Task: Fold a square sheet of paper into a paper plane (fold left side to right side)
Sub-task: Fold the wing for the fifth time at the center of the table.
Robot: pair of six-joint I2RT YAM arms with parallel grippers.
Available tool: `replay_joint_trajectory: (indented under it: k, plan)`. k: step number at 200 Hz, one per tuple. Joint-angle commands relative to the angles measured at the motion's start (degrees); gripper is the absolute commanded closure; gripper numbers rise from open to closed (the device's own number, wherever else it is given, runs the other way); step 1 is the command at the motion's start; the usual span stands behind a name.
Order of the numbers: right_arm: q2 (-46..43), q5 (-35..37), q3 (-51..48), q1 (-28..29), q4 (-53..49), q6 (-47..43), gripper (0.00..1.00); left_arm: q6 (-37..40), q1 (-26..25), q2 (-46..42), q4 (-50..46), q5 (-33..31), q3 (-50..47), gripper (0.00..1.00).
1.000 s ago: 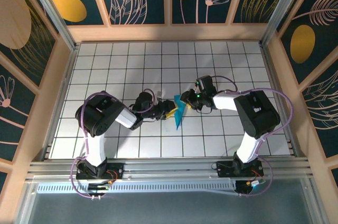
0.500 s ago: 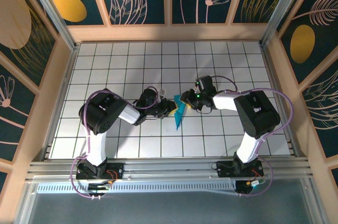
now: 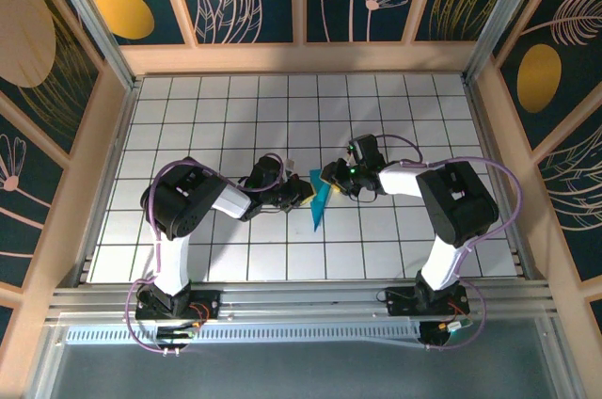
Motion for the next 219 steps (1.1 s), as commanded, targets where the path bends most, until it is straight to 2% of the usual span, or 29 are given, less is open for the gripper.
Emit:
replay_joint_trajectory:
  k: [1,96,219]
  plan:
    - [1.4,1.6,0.9,0.8,-2.2,-1.1,0.61,0.6,0.4,0.3,-5.1,-3.4,-0.9,0.96]
    - [0.9,1.2,1.1,0.7,-2.0,-0.8,0.61,0.1,0.1,-1.9,-6.7,-4.9,-3.1,0.99]
    - [1.7,-0.5,0.8,0.9,0.0,-0.1,0.6,1.4,-1.7,-1.1,-9.5,-5.1,-0.1,1.0]
